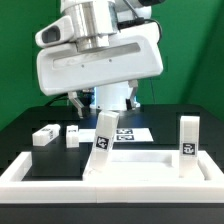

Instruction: Assemble desk

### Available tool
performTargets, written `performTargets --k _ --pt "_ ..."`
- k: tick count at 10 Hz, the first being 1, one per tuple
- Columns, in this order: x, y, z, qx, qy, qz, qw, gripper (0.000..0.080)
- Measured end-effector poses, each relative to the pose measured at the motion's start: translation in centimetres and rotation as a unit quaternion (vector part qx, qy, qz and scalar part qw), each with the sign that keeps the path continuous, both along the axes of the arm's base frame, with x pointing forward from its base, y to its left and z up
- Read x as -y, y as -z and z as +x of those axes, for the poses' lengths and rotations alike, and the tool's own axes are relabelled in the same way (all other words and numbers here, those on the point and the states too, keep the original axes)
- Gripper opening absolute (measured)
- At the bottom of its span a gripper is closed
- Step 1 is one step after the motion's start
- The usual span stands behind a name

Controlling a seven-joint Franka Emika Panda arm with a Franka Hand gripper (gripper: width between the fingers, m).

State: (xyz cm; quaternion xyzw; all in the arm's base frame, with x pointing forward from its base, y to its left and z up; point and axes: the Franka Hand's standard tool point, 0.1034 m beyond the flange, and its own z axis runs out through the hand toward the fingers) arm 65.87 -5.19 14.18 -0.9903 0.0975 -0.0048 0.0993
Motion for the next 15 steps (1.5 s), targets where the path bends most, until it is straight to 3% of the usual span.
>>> performTargets --k 1,4,8,9,10,11,12,15 --pt "0.1 0.5 0.8 0.005 -0.004 -0.005 1.000 0.0649" --pt "0.7 2.3 -0.7 -0.004 -0.007 -0.012 1.000 0.0649" --pt "1.2 2.3 -1.7 -0.008 -0.015 -0.012 1.000 0.0649" --pt "1.2 2.4 -1.7 -0.009 -0.015 -0.012 1.000 0.0515" --pt "1.2 2.4 -1.7 -0.010 -0.008 -0.012 1.000 0.0515" --pt "1.3 2.4 -1.7 -0.011 -0.004 -0.012 1.000 0.0375" --pt "1.7 2.5 -1.8 -0.012 0.000 -0.016 1.000 0.0295" --pt "1.7 2.5 -1.8 -0.027 0.083 -0.013 0.996 0.0294"
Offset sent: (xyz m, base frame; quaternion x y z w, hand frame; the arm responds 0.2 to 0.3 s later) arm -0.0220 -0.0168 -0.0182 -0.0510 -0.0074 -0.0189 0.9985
